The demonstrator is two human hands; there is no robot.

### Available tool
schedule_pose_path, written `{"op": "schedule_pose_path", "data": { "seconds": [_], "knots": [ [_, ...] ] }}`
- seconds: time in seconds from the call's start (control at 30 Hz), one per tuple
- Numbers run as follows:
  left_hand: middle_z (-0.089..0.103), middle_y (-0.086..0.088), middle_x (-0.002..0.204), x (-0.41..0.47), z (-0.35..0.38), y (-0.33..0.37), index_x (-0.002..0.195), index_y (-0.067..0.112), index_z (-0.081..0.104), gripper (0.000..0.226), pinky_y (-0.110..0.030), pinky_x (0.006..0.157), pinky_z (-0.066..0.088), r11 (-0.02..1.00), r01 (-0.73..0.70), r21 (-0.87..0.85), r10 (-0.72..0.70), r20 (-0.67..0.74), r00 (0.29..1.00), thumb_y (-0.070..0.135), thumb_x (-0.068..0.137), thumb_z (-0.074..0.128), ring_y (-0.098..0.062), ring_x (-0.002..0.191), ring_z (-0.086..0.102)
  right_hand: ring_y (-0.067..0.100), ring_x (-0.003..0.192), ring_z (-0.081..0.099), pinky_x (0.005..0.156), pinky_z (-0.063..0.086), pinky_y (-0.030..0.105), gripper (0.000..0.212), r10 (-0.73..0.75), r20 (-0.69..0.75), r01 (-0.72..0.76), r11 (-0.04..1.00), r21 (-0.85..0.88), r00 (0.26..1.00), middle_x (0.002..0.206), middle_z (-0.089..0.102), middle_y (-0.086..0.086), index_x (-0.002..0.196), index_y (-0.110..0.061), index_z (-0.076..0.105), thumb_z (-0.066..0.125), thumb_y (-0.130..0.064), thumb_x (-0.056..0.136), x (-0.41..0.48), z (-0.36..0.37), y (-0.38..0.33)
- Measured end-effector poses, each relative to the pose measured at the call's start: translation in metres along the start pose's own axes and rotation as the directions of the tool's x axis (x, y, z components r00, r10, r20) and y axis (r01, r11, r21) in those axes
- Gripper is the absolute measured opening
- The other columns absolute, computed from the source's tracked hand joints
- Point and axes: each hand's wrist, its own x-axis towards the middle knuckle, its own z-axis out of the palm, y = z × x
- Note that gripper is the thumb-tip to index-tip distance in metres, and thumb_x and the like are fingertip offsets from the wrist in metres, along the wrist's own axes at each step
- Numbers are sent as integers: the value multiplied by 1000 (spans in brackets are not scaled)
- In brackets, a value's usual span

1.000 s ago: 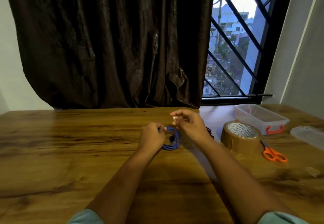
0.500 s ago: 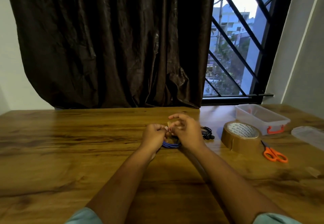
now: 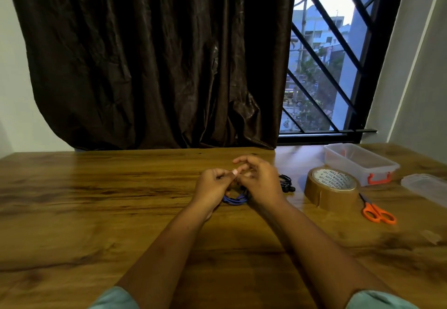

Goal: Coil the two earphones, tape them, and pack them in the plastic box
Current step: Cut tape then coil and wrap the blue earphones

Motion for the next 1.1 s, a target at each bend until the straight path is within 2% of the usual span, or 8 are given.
{"op": "schedule_pose_path", "data": {
  "seconds": [0.1,0.2,0.33,0.47,0.67,0.77,0.97,1.1],
  "knots": [
    [71,-13,79,-1,-1,2,85,7,72,22,-23,52,42,1000,-9,1,9,-16,1000,25,90,61,-15,67,60,16,60,66,60,56,33,37,-21,3,21,1000,18,1000,79,67,2,95,-32,64,67,1,79,-1,-1,-1],
    [66,-4,67,-1,-1,2,75,15,71,22,-26,53,41,1000,-3,8,3,-48,999,26,90,60,-16,64,59,17,60,67,60,58,33,41,-33,24,32,999,40,999,82,66,4,101,-29,63,66,4,78,-2,-1,-2],
    [64,0,62,0,0,-1,68,22,68,28,-27,53,39,999,-12,42,16,-100,995,26,93,55,-17,62,58,12,59,66,62,59,31,43,-32,23,32,999,23,999,99,54,-3,106,-23,64,69,7,75,-1,1,-2],
    [69,-4,68,3,0,-2,67,25,69,28,-30,57,41,997,-32,75,41,-127,991,28,92,56,-23,67,63,17,68,65,63,59,29,40,-44,-2,44,999,-12,999,100,52,-3,99,-26,64,71,4,74,0,3,1],
    [72,-9,74,6,-3,-9,73,15,69,27,-28,59,42,999,-28,29,31,-108,994,22,93,53,-26,74,68,26,81,65,68,60,40,39,-14,24,14,1000,6,1000,96,57,-1,85,-35,60,71,1,77,0,5,2],
    [71,-11,74,7,-4,-11,74,11,68,28,-30,62,43,1000,-20,8,21,-102,995,22,93,52,-27,75,66,21,70,67,65,59,36,33,13,58,-17,998,57,998,95,60,2,81,-29,61,66,3,81,-1,4,3],
    [72,-18,87,8,-3,-11,78,13,68,27,-40,74,47,1000,13,-22,-14,-69,997,22,96,49,-35,86,67,12,71,69,64,58,28,25,4,61,1,997,-77,998,93,68,-3,83,-26,66,66,-2,83,1,4,3],
    [69,-12,76,7,-3,-8,77,13,66,30,-32,60,44,998,36,-52,-39,-52,998,20,97,46,-25,69,62,9,73,69,65,59,25,26,21,88,-8,990,-141,996,95,66,-7,90,-26,67,66,-1,83,-1,1,-3]
  ]
}}
